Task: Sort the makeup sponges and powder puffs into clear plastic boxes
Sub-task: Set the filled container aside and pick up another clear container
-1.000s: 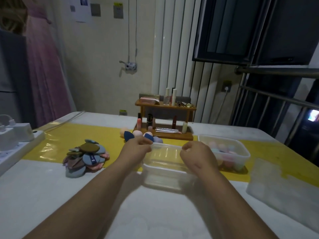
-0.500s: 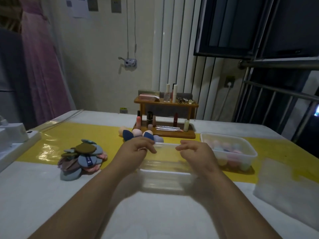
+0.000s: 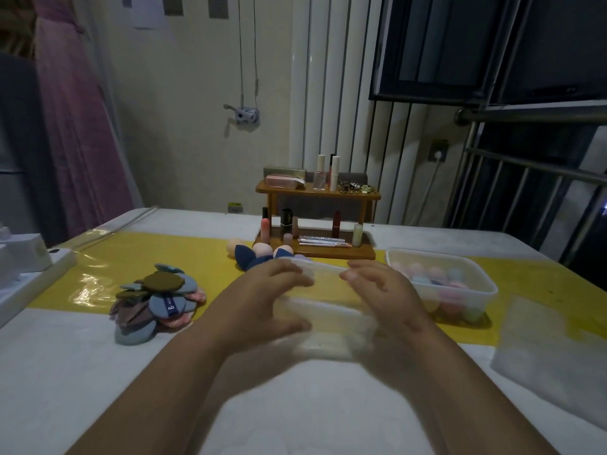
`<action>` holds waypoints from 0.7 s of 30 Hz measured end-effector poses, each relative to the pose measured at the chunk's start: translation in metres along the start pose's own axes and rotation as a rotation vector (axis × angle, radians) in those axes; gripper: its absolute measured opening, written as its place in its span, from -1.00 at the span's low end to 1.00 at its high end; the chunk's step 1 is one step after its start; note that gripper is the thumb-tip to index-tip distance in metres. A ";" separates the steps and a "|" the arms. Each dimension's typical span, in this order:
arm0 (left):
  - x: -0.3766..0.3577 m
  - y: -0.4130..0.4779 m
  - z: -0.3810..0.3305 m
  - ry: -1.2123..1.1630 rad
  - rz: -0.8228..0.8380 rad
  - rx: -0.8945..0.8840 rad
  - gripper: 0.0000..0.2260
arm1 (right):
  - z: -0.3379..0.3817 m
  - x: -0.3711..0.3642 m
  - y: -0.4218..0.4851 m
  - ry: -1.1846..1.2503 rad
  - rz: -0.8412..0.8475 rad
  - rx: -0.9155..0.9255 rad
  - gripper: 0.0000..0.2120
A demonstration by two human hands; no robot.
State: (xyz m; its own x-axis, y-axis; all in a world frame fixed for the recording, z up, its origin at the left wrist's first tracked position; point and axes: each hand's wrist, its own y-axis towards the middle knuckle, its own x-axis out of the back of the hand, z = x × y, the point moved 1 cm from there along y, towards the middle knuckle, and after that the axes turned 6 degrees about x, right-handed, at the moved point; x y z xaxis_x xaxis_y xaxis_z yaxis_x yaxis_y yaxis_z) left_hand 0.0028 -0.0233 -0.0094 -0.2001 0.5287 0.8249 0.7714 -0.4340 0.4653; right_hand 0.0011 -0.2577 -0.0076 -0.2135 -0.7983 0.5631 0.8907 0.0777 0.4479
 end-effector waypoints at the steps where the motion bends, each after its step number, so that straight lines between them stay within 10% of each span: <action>1: 0.003 0.000 0.001 -0.044 -0.076 0.018 -0.46 | 0.003 0.001 -0.001 0.052 -0.048 0.017 -0.78; 5: 0.009 0.002 0.006 -0.144 -0.355 0.089 -0.51 | 0.012 -0.001 -0.007 0.077 -0.094 0.180 -0.75; 21: 0.016 0.007 0.005 0.163 -0.613 -0.100 -0.48 | 0.023 -0.003 -0.007 -0.431 -0.383 0.673 -0.61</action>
State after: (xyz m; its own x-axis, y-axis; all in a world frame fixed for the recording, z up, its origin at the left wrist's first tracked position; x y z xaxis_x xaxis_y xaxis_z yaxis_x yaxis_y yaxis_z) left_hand 0.0083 -0.0141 0.0056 -0.6826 0.5880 0.4339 0.4288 -0.1585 0.8894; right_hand -0.0134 -0.2416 0.0036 -0.7026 -0.5575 0.4422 0.3307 0.2945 0.8966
